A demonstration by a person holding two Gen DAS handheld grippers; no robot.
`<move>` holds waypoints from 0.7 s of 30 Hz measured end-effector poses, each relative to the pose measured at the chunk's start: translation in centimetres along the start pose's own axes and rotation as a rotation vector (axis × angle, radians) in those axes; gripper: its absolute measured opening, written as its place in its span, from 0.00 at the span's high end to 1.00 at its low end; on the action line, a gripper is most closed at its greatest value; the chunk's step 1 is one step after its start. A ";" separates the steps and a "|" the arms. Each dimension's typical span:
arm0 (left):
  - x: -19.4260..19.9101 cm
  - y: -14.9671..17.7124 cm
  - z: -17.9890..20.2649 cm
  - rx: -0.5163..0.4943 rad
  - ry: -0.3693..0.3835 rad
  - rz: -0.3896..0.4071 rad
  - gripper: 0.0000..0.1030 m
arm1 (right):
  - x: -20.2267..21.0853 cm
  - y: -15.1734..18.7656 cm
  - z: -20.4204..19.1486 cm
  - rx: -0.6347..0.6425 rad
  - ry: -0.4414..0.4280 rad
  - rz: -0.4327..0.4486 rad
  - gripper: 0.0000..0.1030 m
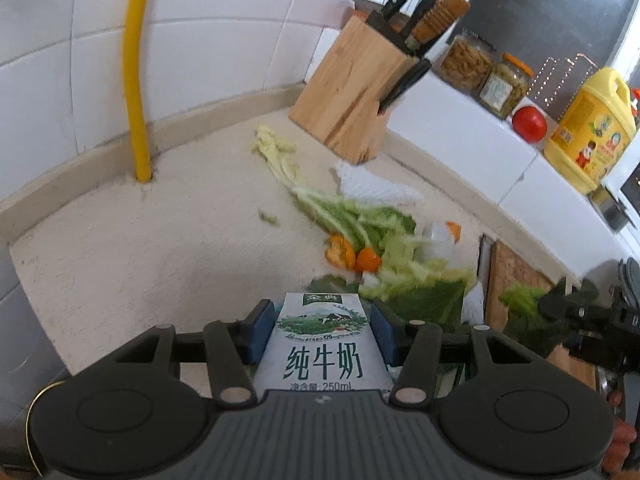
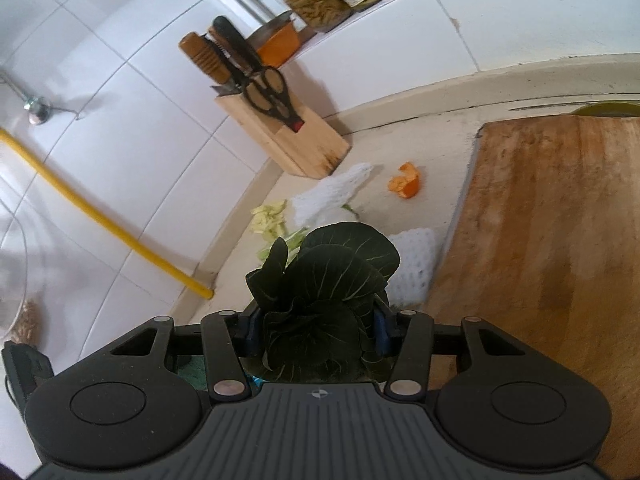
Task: Collect trash
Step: 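Lift the milk carton with the left tool while the right tool holds the greens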
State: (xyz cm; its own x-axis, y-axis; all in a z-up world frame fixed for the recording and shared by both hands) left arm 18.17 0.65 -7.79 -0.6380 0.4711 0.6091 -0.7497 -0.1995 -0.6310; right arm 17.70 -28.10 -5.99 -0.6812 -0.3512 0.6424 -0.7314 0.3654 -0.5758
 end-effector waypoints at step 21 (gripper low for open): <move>-3.0 7.8 -0.3 -0.153 -0.146 -0.169 0.53 | -2.6 5.5 -1.7 0.205 0.094 -0.135 0.44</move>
State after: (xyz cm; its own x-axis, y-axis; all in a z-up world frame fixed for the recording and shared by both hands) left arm 14.23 -2.08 -14.64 -0.5330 0.3553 0.7679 -0.8195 0.0092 -0.5730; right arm 15.48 -23.75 -9.97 -0.5779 -0.3002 0.7589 -0.8134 0.1352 -0.5658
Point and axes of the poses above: each gripper's, at about its wrist camera, not at the fingertips, and x roughly against the way its jaws point, z to its right, y to its underside, the point moved 8 cm from there along -x, roughly the way its jaws point, and after that the axes turned 10 degrees about y, right-handed, at the moved point
